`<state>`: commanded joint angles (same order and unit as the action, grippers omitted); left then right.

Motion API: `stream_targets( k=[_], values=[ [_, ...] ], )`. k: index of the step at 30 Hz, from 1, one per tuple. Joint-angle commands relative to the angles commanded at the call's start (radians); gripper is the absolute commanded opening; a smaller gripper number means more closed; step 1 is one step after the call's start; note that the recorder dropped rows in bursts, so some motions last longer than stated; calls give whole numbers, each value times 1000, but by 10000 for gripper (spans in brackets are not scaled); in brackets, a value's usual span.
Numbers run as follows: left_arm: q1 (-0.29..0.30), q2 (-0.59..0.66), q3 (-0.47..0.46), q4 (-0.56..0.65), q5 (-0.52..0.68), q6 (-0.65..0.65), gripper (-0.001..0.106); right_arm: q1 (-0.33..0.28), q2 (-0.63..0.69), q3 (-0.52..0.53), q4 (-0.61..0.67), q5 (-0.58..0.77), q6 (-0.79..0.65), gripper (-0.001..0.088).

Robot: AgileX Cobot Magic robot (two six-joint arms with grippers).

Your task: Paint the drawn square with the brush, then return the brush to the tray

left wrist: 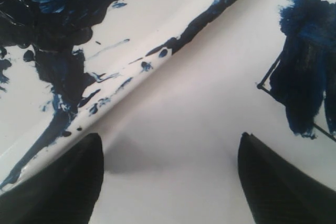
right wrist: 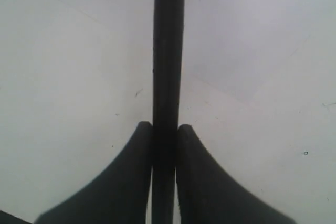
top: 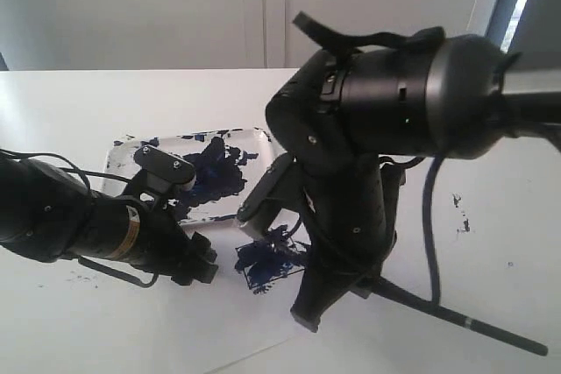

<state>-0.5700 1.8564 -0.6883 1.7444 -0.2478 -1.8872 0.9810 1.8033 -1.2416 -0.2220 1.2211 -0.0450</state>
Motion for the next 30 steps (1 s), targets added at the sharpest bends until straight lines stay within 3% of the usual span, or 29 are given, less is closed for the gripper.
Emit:
stream_targets(
  k=[25, 30],
  values=[
    [0, 0, 0, 0, -4, -2, 749, 8, 54, -7, 11, 0, -7, 0],
    [0, 0, 0, 0, -4, -2, 749, 45, 54, -7, 33, 0, -23, 0]
  ],
)
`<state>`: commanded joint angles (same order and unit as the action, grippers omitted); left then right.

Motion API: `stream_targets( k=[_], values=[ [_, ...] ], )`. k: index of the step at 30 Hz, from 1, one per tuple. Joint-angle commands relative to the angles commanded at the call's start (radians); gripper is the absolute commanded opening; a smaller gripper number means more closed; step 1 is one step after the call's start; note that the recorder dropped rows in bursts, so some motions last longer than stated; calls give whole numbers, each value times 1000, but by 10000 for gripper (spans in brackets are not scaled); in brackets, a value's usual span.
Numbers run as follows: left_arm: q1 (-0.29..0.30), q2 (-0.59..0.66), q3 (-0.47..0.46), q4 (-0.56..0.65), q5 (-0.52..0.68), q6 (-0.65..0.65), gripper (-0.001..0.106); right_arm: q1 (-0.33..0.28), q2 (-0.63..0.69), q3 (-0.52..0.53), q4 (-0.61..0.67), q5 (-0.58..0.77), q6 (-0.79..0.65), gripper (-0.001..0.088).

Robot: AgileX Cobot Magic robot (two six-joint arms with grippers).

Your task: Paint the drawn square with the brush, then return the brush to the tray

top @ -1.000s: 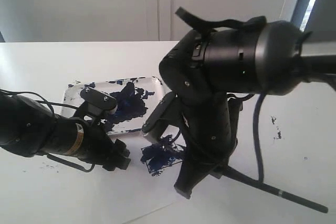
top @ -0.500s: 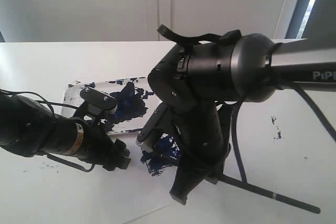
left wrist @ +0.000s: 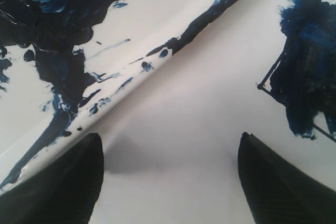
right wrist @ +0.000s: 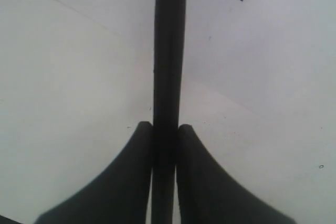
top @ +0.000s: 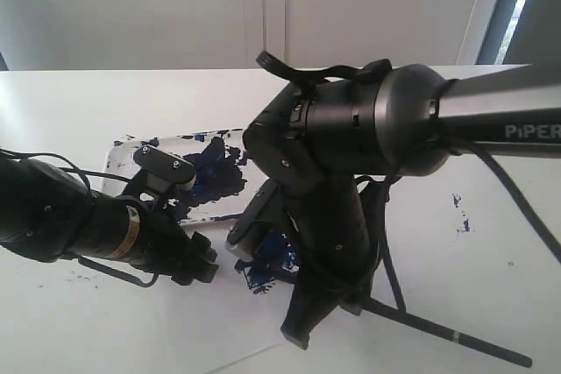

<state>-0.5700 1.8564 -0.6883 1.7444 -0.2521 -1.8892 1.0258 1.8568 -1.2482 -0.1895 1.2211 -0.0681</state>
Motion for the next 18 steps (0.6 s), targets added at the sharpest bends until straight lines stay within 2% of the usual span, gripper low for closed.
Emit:
stream_targets(
  k=[2, 7, 18],
  values=[
    [0, 0, 0, 0, -2, 0, 749, 1, 2, 0, -5, 0, 0, 0],
    [0, 0, 0, 0, -7, 0, 749, -1, 29, 0, -164, 0, 48, 0],
    [0, 0, 0, 0, -7, 0, 749, -12, 48, 0, -280, 0, 102, 0]
  ],
)
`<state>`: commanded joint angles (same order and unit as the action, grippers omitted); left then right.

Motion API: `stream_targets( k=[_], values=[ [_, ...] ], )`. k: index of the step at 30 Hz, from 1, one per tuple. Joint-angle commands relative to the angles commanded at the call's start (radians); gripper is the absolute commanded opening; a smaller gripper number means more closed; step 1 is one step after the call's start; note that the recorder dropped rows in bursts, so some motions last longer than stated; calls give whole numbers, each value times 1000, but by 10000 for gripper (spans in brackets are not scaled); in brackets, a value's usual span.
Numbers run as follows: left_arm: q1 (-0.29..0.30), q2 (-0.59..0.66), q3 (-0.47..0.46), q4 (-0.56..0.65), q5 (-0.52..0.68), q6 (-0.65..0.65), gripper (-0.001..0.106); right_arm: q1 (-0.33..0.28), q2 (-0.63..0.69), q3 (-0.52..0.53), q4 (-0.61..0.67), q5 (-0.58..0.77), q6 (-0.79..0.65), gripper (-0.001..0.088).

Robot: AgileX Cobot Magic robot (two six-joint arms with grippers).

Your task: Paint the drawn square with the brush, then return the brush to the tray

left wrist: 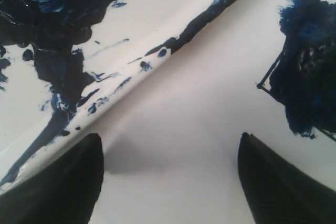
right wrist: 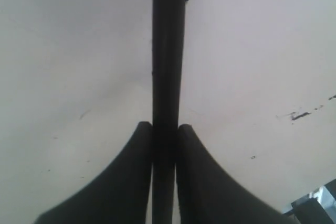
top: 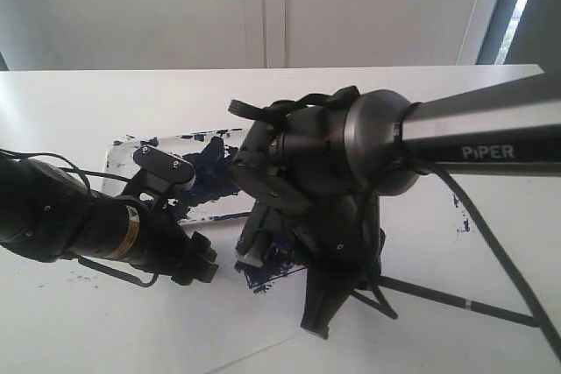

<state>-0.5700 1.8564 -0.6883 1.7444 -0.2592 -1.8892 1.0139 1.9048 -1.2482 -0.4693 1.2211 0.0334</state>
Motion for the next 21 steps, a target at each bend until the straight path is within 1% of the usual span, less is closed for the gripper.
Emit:
stream_targets(
  k=[2, 10, 13, 18, 21],
  values=[
    [0, 0, 0, 0, 0, 0, 749, 0, 0, 0, 14, 0, -2, 0],
    [0, 0, 0, 0, 1, 0, 749, 2, 0, 0, 175, 0, -62, 0],
    [0, 0, 0, 0, 0, 0, 749, 2, -2, 0, 210, 0, -79, 0],
    [0, 0, 0, 0, 0, 0, 749, 2, -19, 0, 197, 0, -78, 0],
    [0, 0, 0, 0, 0, 0, 749, 2, -30, 0, 124, 0, -45, 0]
  ],
)
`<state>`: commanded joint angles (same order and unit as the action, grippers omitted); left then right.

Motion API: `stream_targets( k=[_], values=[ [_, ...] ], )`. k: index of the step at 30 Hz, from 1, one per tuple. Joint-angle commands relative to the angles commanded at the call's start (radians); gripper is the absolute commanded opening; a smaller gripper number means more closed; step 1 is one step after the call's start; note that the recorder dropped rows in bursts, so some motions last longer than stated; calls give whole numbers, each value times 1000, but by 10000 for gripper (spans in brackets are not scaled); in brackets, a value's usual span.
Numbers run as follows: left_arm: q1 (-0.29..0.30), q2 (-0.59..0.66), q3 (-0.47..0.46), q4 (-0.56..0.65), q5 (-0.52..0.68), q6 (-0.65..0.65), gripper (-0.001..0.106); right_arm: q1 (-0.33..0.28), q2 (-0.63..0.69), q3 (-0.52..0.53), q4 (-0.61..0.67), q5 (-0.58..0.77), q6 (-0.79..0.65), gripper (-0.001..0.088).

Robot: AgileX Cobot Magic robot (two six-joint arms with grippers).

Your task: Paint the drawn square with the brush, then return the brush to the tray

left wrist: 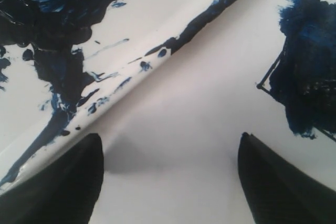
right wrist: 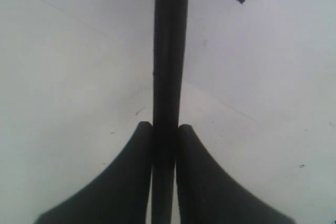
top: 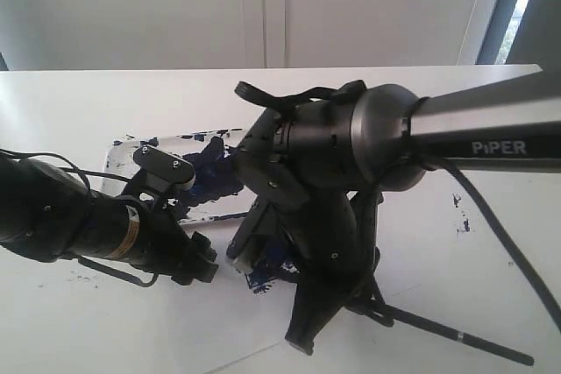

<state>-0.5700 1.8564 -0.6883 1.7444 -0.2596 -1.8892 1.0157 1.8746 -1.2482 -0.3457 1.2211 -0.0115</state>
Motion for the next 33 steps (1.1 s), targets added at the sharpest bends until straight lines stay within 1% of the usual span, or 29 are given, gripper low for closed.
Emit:
stream_targets(
  k=[2, 6, 9, 13, 19, 24, 28, 33],
  values=[
    [0, 0, 0, 0, 0, 0, 749, 0, 0, 0, -54, 0, 27, 0],
    [0, 0, 0, 0, -2, 0, 749, 0, 0, 3, -80, 0, 27, 0],
    [0, 0, 0, 0, -2, 0, 749, 0, 0, 3, -132, 0, 64, 0],
    [0, 0, 0, 0, -9, 0, 749, 0, -12, -10, -135, 0, 77, 0],
    [0, -29, 0, 0, -21, -25, 749, 0, -78, -51, -122, -16, 79, 0],
    [0, -92, 5, 0, -58, -25, 749, 0, -140, -56, -122, -130, 91, 0],
    [0, -159, 28, 0, -62, -25, 749, 0, -135, -54, -122, -214, 94, 0],
    [0, -253, 66, 0, -59, -25, 749, -13, -126, -54, -122, -373, 125, 0]
  ],
)
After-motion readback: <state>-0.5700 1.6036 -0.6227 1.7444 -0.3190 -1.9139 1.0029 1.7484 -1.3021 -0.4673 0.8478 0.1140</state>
